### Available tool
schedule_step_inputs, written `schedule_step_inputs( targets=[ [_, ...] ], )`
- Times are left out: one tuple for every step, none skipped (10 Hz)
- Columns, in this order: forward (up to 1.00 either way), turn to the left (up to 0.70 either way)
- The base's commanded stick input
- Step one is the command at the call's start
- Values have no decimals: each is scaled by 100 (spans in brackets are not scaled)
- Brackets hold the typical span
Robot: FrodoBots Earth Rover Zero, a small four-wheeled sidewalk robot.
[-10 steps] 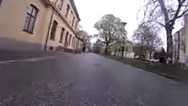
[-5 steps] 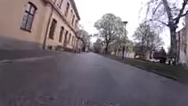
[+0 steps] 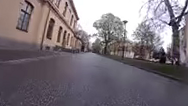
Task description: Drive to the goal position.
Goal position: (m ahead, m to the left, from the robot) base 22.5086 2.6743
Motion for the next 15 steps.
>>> schedule_step_inputs(
  targets=[
    [85, 0],
    [85, 0],
    [85, 0],
    [85, 0],
    [85, 0],
    [85, 0],
    [85, 0],
    [85, 0],
    [85, 0],
    [85, 0],
    [85, 0],
    [85, 0],
    [85, 0],
    [85, 0],
    [85, 0]
  ],
)
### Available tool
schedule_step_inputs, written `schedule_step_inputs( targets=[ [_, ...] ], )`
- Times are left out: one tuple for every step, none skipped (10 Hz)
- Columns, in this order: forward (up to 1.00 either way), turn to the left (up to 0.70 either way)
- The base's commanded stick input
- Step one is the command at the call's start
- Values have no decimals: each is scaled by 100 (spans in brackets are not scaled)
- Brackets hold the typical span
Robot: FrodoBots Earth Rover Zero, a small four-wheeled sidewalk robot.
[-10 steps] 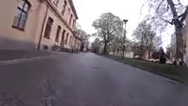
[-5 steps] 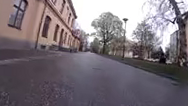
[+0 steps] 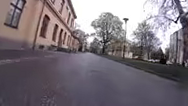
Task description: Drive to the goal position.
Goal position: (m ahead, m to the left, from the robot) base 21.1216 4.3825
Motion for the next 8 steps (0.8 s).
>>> schedule_step_inputs(
  targets=[
    [85, 0],
    [85, 0],
    [85, 0],
    [85, 0],
    [85, 0],
    [85, 0],
    [85, 0],
    [85, 0]
  ],
)
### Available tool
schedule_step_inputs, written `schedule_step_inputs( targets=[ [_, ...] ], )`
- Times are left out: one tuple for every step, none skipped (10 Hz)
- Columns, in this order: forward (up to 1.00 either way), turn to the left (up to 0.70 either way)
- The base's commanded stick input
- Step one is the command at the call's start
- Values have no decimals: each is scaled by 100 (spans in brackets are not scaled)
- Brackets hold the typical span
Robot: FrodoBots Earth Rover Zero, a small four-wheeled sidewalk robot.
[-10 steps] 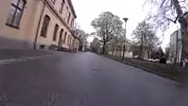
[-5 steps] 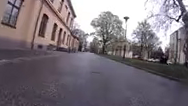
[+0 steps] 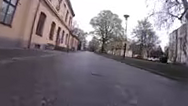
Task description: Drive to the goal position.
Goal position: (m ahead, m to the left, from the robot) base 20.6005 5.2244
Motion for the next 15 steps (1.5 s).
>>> schedule_step_inputs(
  targets=[
    [85, 0],
    [85, 0],
    [85, 0],
    [85, 0],
    [85, 0],
    [85, 0],
    [85, 0],
    [85, 0],
    [85, 0],
    [85, 0],
    [85, 0],
    [85, 0],
    [85, 0],
    [85, 0],
    [85, 0]
  ],
)
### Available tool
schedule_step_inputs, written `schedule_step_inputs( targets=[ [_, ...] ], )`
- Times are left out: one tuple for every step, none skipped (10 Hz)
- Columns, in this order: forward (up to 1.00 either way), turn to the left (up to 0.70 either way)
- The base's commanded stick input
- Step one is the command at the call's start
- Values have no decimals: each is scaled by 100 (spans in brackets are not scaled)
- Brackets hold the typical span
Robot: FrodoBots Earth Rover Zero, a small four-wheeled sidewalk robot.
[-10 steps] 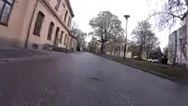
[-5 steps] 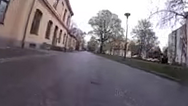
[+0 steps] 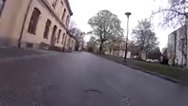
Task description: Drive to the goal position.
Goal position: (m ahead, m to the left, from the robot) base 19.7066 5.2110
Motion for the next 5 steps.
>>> schedule_step_inputs(
  targets=[
    [85, 0],
    [85, 0],
    [85, 0],
    [85, 0],
    [85, 0]
  ],
)
